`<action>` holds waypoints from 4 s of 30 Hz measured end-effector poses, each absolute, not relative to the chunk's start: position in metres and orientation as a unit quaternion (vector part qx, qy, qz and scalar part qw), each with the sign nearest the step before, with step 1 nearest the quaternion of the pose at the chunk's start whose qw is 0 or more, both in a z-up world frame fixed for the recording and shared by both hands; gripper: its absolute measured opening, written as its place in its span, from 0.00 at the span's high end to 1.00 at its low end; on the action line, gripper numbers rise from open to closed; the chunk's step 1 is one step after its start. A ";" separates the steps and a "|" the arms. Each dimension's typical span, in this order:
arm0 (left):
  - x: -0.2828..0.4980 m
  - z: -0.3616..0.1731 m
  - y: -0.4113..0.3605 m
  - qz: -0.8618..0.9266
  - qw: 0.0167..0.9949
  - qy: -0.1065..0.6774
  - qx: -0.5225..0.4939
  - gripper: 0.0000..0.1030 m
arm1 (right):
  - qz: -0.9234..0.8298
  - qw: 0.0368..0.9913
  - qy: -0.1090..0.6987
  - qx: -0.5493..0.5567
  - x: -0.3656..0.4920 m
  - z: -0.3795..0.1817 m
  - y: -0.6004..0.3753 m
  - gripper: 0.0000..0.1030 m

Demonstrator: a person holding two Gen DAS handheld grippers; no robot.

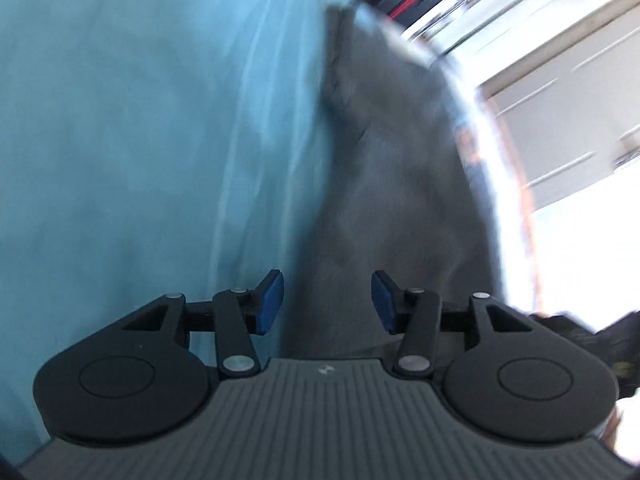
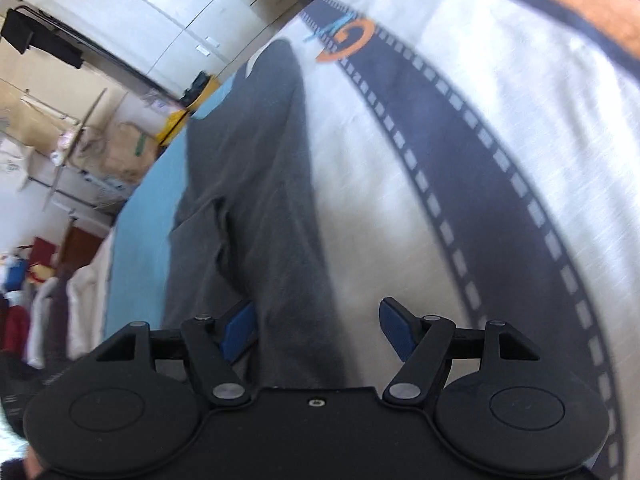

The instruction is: Fold clothes

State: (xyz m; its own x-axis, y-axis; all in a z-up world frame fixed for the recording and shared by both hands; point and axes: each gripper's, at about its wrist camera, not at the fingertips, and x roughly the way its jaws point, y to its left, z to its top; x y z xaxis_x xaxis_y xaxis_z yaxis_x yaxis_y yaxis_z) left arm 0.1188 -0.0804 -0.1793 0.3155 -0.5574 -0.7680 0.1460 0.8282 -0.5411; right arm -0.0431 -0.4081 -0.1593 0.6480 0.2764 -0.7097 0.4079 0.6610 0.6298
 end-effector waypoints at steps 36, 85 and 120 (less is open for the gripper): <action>0.095 -0.167 -0.089 -0.294 0.777 0.518 -0.204 0.88 | 0.023 0.795 0.363 0.485 -0.081 -0.179 -0.373 0.91; 0.052 -0.108 -0.098 -0.382 0.796 0.454 -0.121 0.91 | 0.058 0.824 0.334 0.454 -0.133 -0.114 -0.383 0.92; 0.161 -0.118 -0.075 -0.320 0.700 0.585 -0.256 0.88 | 0.094 0.756 0.395 0.513 -0.007 -0.096 -0.461 0.88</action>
